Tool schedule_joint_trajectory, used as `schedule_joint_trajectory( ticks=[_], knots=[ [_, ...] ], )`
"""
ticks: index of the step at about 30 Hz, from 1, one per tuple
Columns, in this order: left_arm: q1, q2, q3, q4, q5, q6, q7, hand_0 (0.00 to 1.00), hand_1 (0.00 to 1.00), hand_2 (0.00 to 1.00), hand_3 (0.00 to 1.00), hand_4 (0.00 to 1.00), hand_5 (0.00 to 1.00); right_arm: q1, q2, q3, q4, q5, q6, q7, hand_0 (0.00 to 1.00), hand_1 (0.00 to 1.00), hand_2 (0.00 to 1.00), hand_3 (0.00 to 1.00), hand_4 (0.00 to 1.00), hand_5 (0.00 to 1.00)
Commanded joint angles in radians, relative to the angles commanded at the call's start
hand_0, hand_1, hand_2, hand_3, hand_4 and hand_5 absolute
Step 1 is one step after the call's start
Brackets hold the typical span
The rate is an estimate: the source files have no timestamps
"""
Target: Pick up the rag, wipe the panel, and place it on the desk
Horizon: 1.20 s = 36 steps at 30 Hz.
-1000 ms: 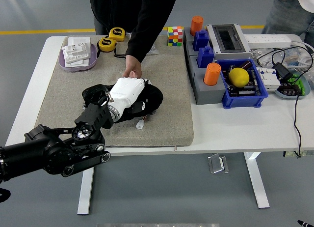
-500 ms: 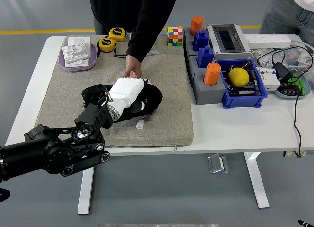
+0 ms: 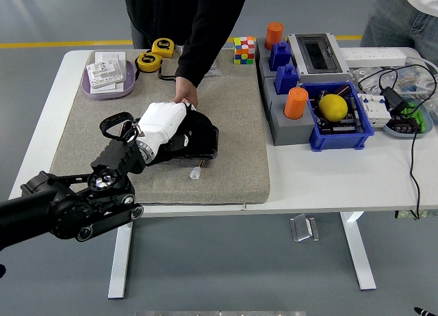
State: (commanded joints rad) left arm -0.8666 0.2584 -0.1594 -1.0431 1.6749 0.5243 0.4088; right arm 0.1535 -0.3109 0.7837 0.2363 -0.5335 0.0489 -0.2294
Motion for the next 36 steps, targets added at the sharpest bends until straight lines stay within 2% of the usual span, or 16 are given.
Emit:
schedule_joint_trajectory(
  ticks=[13,23,30,36],
  knots=[
    [0.028,0.051,-0.029,0.006,0.014,-0.005,-0.001,0.191,0.119,0.504,0.499,0.273,0.002,-0.005,0.005,0.016,0.0,-0.003,0.0,0.001,0.76,0.578,0.706,0.604,0.998,0.551],
    [0.043,0.071,-0.039,0.011,0.018,-0.008,-0.002,0.191,0.119,0.504,0.5,0.271,0.002,-0.004,0.009,0.021,0.004,-0.005,-0.003,0.003,0.76,0.578,0.706,0.604,0.998,0.551],
    [0.063,0.109,-0.056,-0.005,0.032,-0.011,-0.002,0.191,0.119,0.503,0.499,0.271,0.002,-0.008,0.007,0.018,0.004,-0.001,-0.001,0.001,0.761,0.578,0.706,0.604,0.998,0.551],
    [0.071,0.124,-0.058,0.006,0.029,-0.011,-0.003,0.191,0.119,0.503,0.499,0.271,0.002,-0.01,0.008,0.016,0.007,0.0,-0.002,0.003,0.76,0.578,0.706,0.604,0.998,0.552]
  ],
)
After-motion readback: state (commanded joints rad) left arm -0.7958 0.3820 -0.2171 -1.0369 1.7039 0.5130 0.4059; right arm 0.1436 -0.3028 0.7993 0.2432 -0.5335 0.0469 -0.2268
